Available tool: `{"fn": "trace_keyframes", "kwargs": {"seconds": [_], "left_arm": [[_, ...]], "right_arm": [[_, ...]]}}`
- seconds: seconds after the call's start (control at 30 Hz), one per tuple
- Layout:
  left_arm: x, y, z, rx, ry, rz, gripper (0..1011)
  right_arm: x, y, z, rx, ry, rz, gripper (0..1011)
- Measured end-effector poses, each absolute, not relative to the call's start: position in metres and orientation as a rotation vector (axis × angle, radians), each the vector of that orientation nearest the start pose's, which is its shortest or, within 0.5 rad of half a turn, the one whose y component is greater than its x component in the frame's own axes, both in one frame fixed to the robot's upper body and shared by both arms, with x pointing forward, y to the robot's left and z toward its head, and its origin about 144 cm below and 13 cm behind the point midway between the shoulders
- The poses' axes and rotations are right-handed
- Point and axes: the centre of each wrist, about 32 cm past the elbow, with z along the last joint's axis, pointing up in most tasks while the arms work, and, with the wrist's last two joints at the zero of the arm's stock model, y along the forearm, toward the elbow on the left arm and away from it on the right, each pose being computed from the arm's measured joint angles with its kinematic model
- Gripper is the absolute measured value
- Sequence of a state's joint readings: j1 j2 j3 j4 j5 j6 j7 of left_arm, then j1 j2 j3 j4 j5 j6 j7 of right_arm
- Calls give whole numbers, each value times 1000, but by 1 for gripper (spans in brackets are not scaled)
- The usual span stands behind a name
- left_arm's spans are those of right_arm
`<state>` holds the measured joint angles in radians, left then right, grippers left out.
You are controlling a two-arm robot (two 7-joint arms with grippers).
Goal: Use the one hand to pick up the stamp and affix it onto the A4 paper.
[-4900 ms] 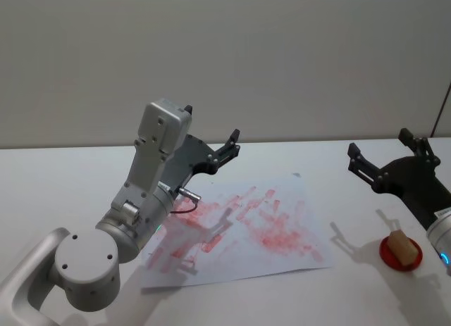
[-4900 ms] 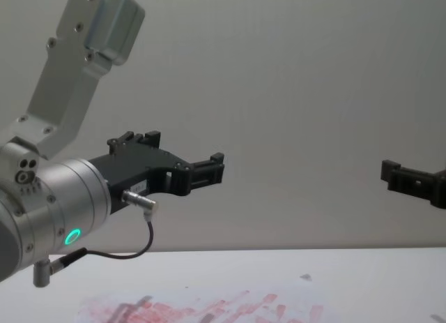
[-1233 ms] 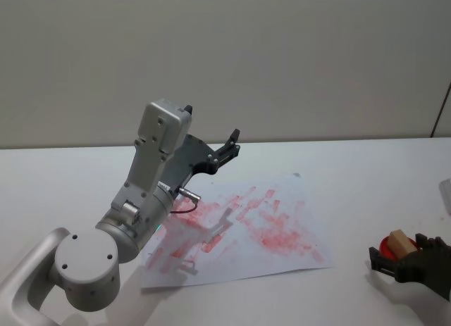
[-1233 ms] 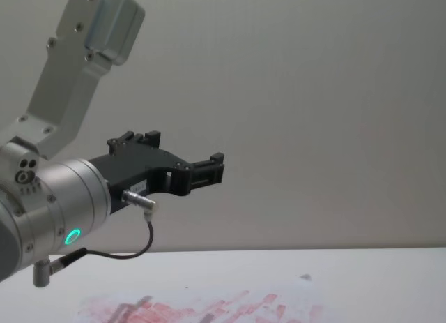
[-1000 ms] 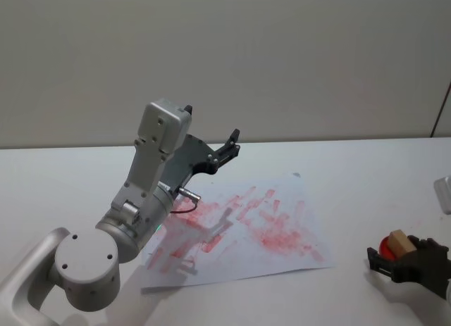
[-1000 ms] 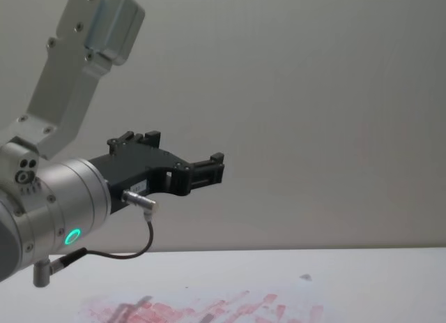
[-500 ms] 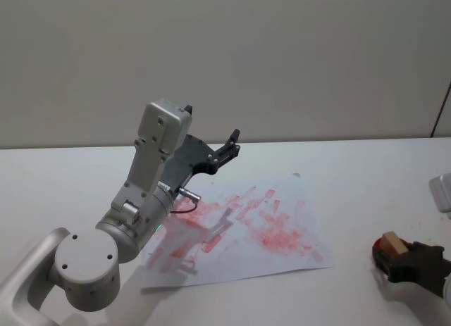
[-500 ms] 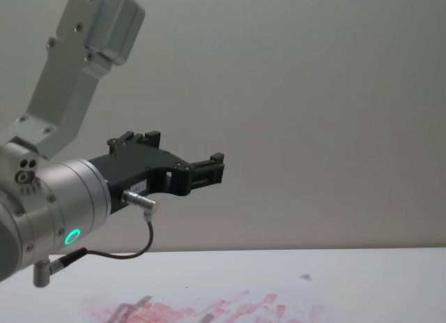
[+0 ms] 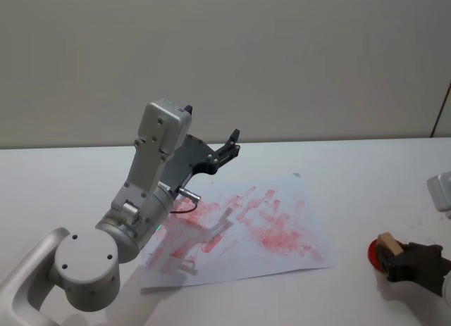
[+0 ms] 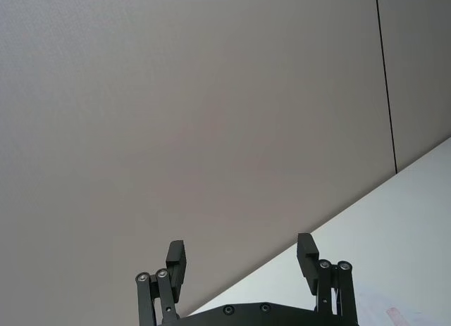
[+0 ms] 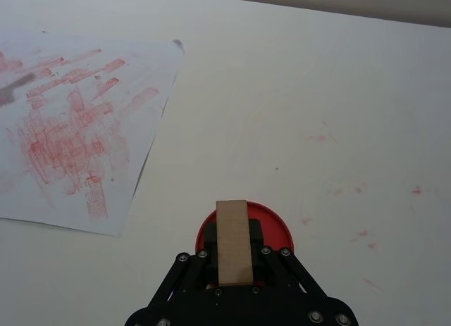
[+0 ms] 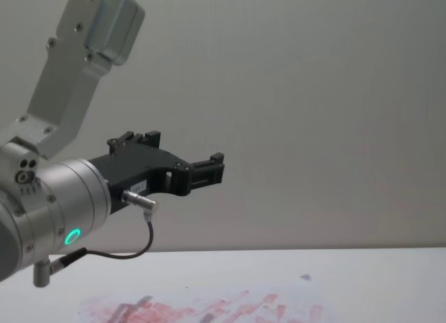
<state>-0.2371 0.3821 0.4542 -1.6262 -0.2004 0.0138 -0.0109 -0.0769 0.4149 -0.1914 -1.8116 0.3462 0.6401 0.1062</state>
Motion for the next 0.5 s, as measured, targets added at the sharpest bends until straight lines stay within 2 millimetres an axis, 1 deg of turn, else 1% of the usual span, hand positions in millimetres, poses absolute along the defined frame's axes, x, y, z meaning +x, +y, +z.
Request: {"fn": "trace_keyframes", "kwargs": {"seconds": [0.23, 0.5], "left_arm": [[492, 198, 1204, 61, -267, 1124, 1001], [492, 198, 1204, 61, -268, 1124, 1001]], "right_arm": [[432, -260, 1189, -479, 312, -1160, 219], [447, -255, 1201, -433, 220, -1104, 219]]}}
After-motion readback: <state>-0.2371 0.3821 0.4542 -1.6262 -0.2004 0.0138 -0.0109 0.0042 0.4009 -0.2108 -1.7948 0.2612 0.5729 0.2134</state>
